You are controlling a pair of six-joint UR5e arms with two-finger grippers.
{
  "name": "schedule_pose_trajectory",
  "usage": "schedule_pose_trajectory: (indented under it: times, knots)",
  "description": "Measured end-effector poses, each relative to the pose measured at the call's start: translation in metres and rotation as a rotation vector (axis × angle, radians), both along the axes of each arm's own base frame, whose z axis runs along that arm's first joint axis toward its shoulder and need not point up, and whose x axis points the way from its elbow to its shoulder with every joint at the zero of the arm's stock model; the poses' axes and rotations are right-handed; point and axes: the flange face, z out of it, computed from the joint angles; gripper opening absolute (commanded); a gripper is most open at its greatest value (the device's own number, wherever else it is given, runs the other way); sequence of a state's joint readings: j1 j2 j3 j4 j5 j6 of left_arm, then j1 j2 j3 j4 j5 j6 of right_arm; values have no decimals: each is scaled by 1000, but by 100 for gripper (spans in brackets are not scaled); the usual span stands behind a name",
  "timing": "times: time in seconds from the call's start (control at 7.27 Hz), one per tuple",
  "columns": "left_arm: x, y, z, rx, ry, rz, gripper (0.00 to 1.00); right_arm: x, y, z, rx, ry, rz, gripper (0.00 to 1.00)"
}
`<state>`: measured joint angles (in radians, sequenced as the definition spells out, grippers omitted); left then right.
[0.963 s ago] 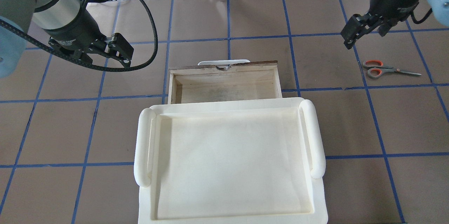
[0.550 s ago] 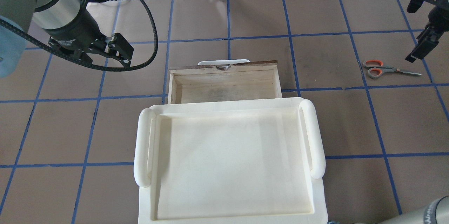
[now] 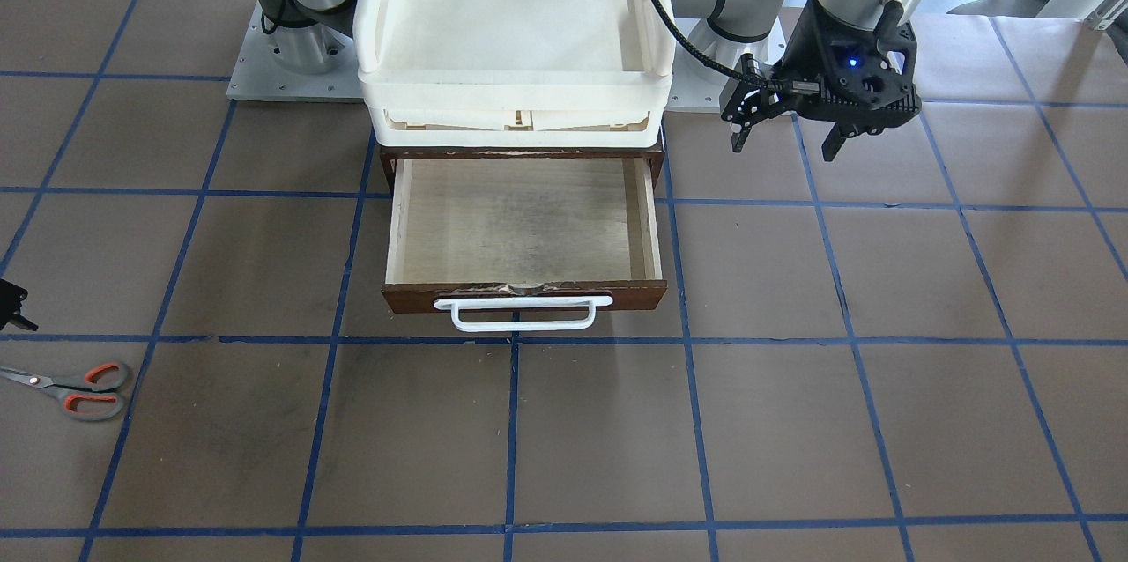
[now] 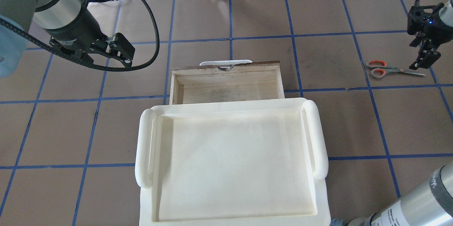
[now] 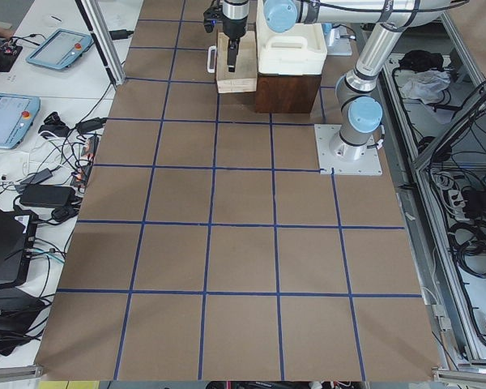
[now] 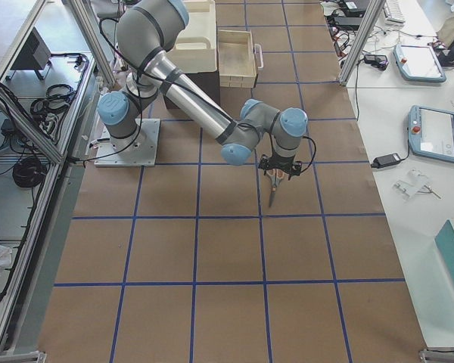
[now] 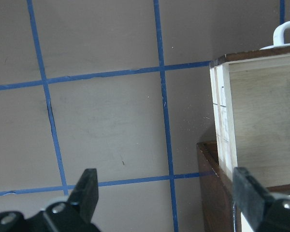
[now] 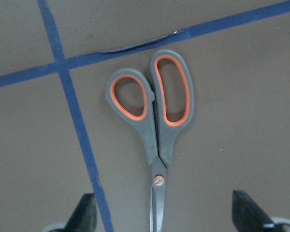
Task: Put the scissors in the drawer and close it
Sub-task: 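Lower the right gripper, grasp the scissors by the handles, lift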
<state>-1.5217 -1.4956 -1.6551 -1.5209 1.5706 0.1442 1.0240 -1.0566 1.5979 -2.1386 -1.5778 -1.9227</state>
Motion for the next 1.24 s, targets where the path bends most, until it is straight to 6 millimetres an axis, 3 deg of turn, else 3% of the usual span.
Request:
schedule_pose_trajectory:
  times: [0.28,0.83,0.96,1.24]
  knots:
    - [0,0,0,-1,0,0,100,-7,-9,-32,-19,11,47,91]
    - [0,0,0,-1,0,0,100,-1,-8,-54,-28,-38,52,89]
    - [0,0,0,-1,1,0,100,0,-7,-56,-26,-45,52,83]
    - [0,0,0,-1,1,0,100,2,-4,-58,-21,-50,51,61]
